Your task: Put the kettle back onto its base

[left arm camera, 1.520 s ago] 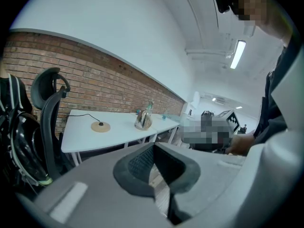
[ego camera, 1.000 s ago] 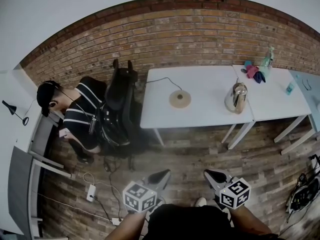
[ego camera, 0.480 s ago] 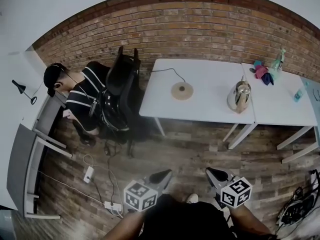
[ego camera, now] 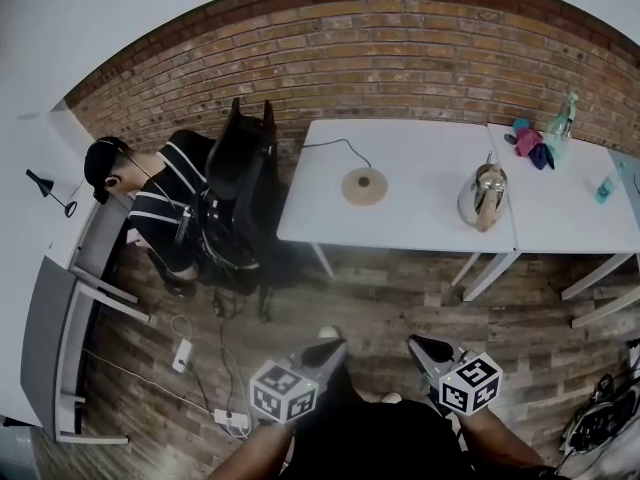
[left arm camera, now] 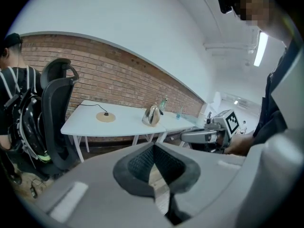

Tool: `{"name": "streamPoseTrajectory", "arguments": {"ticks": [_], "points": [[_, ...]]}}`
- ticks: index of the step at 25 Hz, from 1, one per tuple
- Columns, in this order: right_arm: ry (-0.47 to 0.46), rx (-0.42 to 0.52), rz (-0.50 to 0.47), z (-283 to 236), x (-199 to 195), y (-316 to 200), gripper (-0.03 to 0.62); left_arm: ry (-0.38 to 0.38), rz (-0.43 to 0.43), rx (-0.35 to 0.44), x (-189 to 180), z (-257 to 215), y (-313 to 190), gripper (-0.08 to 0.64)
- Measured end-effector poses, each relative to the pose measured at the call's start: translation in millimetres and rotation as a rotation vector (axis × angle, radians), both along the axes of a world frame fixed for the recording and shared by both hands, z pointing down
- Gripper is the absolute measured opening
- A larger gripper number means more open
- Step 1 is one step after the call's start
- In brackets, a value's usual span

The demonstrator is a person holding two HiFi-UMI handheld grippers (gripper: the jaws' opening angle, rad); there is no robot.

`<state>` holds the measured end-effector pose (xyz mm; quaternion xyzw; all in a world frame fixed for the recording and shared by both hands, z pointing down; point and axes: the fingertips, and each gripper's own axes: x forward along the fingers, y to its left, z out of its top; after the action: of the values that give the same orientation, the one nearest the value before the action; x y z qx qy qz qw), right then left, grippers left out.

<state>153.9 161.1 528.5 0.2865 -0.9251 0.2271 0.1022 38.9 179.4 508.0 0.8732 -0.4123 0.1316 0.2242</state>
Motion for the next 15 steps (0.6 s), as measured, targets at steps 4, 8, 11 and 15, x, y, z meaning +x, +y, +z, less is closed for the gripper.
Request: {"name": "streamPoseTrajectory", "arguments": {"ticks": [4,8,11,15], "points": [[0.013,-0.004,0.041,7.3,-0.3,-29.5,0.028,0.012,0.028,0.006,-5.4,5.8,-37.9,0.002],[0.031,-0.017,0.085,9.0,-7.5,-67.4,0.028,0.021,0.076,0.002,-12.9,6.0,-83.6,0.002],[0.038,-0.024,0.124,2.9,-20.7,-98.7,0.028,0.022,0.127,-0.005,-22.8,0.9,-118.4,0.001],[0.04,-0.026,0.158,-6.0,-47.0,-141.1,0.028,0.021,0.18,-0.012,-41.4,-6.1,-166.2,0.002]]}}
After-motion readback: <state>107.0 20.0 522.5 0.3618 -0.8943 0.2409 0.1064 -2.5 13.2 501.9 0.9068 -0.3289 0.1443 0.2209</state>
